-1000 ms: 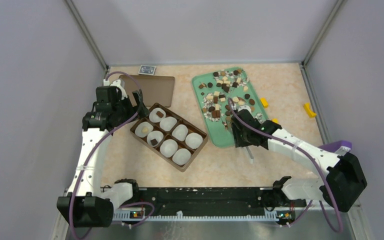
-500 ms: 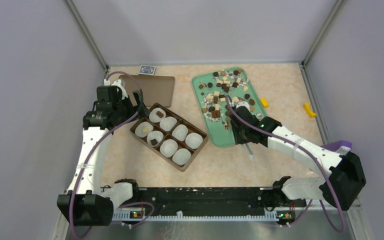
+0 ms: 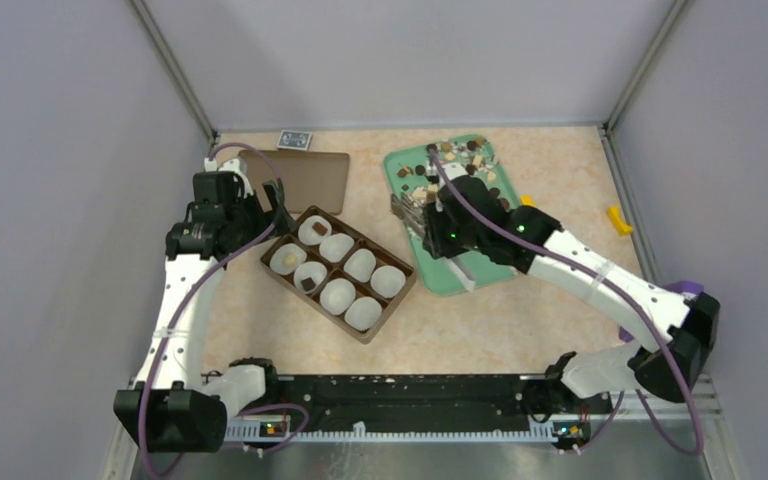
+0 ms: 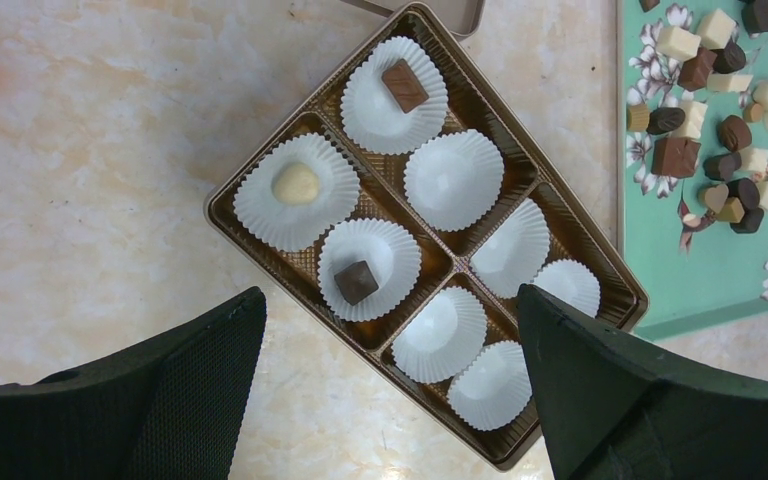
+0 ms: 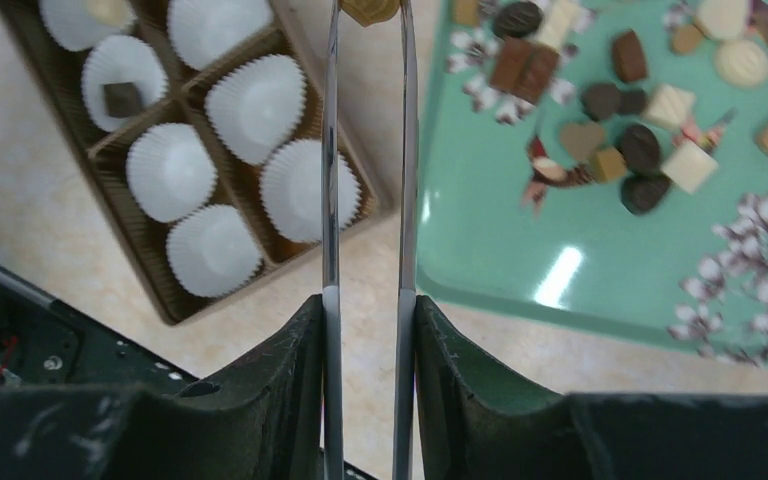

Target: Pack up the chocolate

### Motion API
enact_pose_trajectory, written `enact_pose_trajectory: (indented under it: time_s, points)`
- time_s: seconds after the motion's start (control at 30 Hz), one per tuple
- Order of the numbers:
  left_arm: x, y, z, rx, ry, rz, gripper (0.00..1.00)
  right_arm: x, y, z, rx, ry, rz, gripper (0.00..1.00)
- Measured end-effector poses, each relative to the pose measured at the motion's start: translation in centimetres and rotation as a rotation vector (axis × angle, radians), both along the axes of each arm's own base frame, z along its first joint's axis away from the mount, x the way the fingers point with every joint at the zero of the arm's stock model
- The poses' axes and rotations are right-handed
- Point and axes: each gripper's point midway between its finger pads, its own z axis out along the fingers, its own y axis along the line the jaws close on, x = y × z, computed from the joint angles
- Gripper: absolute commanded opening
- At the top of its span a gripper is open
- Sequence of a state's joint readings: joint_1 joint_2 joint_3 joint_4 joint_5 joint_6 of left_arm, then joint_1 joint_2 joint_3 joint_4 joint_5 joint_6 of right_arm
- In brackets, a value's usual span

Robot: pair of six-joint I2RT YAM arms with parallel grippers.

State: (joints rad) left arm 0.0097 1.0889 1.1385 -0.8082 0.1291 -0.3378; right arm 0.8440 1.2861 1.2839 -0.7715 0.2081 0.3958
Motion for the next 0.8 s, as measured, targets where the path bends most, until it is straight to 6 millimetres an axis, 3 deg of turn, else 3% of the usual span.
enact_pose_trajectory:
  time_s: [0.13, 0.2, 0.33, 0.47, 0.8]
  points:
    - [0.0, 0.3, 0.0, 0.012, -0.001, 0.012, 0.99, -0.2, 5.2, 0.2, 0.034, -0.004, 0.114, 0.17]
    - [-0.1, 0.4, 0.1, 0.018, -0.003, 0.018, 0.99, -0.6, 7.7, -0.9, 0.031, 0.014, 0.172, 0.17]
    - [-0.4, 0.7, 0.3, 0.031, -0.007, 0.031, 0.99, -1.5, 10.8, -3.8, -0.001, 0.072, 0.253, 0.17]
    - [-0.6, 1.0, 0.4, 0.043, -0.011, 0.043, 0.99, -1.8, 12.2, -5.8, -0.02, 0.106, 0.291, 0.17]
    - [-0.9, 1.2, 0.2, 0.051, 0.001, 0.051, 0.99, -0.8, 14.0, -7.6, -0.022, 0.099, 0.306, 0.19]
